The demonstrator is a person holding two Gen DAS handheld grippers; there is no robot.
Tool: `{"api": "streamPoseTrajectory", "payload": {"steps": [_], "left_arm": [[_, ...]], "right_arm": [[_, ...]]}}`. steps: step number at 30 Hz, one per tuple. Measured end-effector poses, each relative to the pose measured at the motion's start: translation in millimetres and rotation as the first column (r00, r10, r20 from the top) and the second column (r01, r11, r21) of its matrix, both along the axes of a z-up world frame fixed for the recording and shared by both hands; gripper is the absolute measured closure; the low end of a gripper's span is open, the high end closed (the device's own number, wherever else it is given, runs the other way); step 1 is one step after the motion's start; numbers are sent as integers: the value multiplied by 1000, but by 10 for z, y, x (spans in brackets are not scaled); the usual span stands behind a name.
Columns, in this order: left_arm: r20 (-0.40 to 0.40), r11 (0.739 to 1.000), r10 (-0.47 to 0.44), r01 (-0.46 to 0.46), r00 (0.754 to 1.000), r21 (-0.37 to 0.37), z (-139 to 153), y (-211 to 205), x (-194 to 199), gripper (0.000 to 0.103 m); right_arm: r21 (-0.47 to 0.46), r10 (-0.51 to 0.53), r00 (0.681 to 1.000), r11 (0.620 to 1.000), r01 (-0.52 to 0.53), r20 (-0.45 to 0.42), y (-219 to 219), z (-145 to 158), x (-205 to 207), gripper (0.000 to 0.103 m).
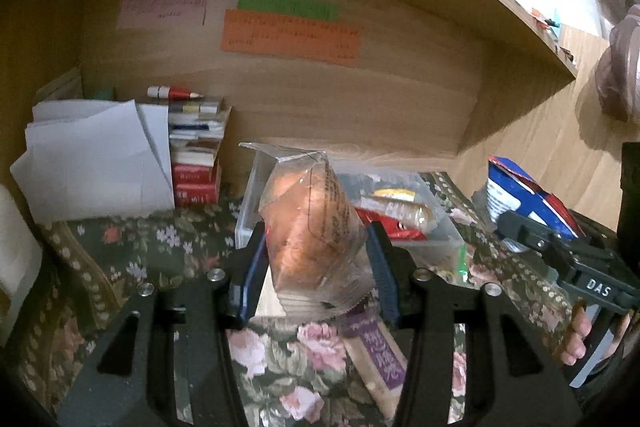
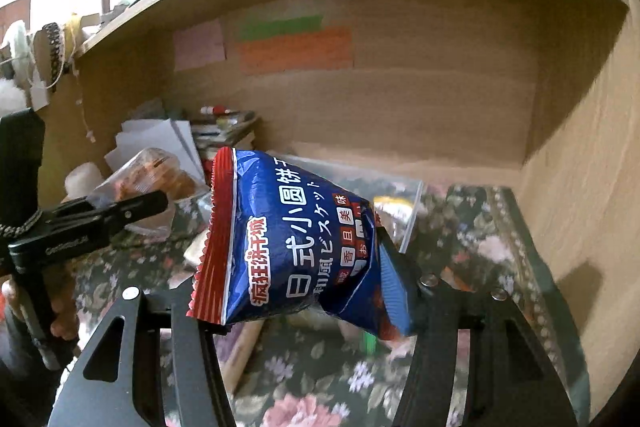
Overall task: Organize snacks
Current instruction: 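Carry the bread bag and blue biscuit bag over the clear box and release both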
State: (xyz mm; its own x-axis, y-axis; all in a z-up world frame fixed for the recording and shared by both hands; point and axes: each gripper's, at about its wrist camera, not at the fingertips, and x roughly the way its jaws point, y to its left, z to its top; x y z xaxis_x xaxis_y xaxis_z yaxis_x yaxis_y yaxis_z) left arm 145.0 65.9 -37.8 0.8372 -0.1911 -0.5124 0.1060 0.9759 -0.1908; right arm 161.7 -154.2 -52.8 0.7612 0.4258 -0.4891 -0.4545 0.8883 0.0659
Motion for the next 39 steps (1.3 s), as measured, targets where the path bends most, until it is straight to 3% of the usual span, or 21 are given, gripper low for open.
{"api": "streamPoseTrajectory", "payload": {"steps": [12, 28, 39], "left_arm": [[11, 999, 25, -26, 1000, 47, 36, -21, 506, 55], [-131, 999, 20, -15, 991, 43, -392, -3, 1276, 55], [-154, 997, 38, -27, 987, 70, -510, -62, 1388, 52]], "right_arm": [[-28, 3, 1000, 1000, -3, -22, 222, 16, 623, 50], [-127, 19, 989, 991, -37, -144, 548, -285, 1273, 50], [-171, 34, 975, 982, -74, -222, 721, -467, 1494, 45]]}}
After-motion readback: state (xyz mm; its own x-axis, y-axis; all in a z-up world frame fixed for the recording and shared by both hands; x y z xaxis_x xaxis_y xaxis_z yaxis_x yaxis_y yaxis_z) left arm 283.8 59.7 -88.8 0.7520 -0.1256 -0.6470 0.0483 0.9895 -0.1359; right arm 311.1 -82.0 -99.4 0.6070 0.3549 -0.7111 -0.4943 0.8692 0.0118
